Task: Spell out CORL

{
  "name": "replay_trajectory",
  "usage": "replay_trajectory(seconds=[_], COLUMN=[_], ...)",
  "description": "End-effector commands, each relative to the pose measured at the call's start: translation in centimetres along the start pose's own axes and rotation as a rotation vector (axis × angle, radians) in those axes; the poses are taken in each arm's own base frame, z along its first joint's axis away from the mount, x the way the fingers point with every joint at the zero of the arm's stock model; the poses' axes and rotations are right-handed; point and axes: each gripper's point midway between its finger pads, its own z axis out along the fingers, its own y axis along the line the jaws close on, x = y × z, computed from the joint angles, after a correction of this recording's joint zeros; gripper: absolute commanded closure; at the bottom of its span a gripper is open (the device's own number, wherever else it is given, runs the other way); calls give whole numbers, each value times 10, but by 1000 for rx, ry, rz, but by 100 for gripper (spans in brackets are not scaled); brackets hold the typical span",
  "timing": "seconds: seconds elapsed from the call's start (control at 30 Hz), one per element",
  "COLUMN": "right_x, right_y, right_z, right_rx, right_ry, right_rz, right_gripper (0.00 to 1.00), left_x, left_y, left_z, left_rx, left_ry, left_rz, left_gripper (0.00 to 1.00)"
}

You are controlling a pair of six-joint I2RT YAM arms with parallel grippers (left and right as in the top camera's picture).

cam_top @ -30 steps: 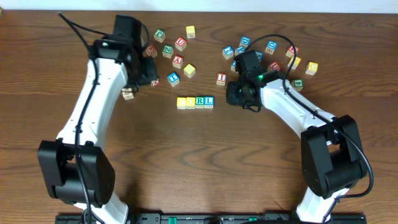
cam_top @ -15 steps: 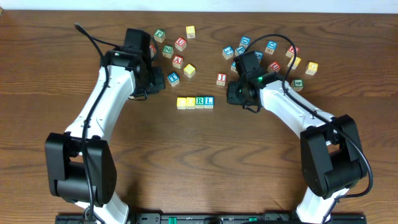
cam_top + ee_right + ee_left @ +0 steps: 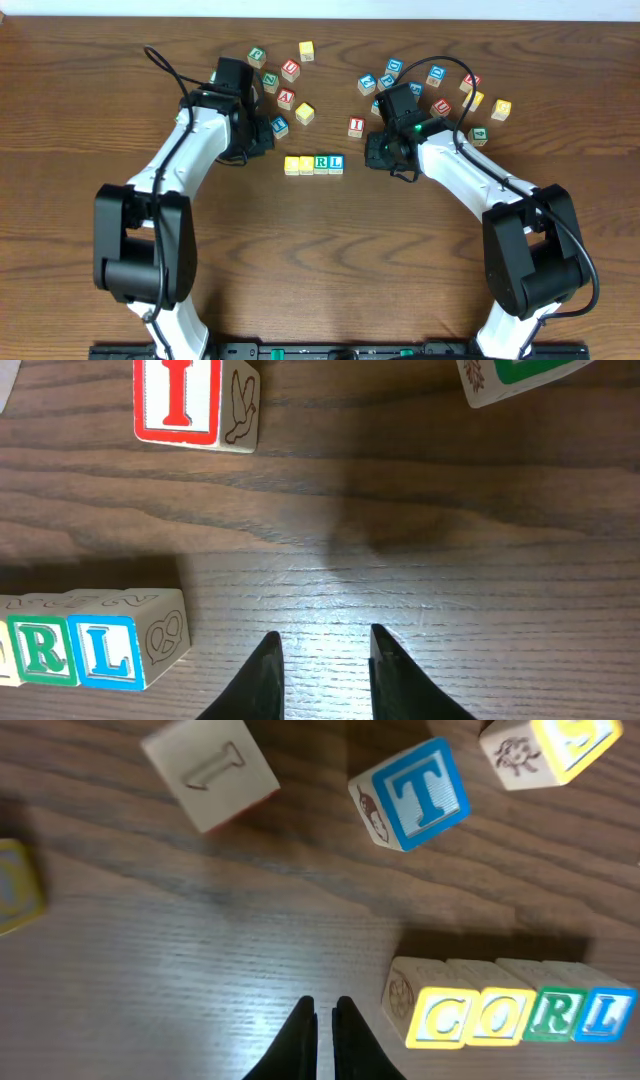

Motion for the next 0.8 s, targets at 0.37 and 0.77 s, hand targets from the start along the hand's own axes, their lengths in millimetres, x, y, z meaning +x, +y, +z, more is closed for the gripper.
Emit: replay_trajectory(seconds=[0.37,0.77], right_x=[3,3], right_y=[-1,-1], right_z=[2,3], right_rx=[18,17], right_ry=[-1,-1], right_rz=[-11,-11], right_gripper=[75,74], left_x=[19,22], left_y=[-11,-26], left_z=[38,43], left_rx=[21,33], left_ry=[93,87], left_rz=[16,56], left_gripper=[92,92])
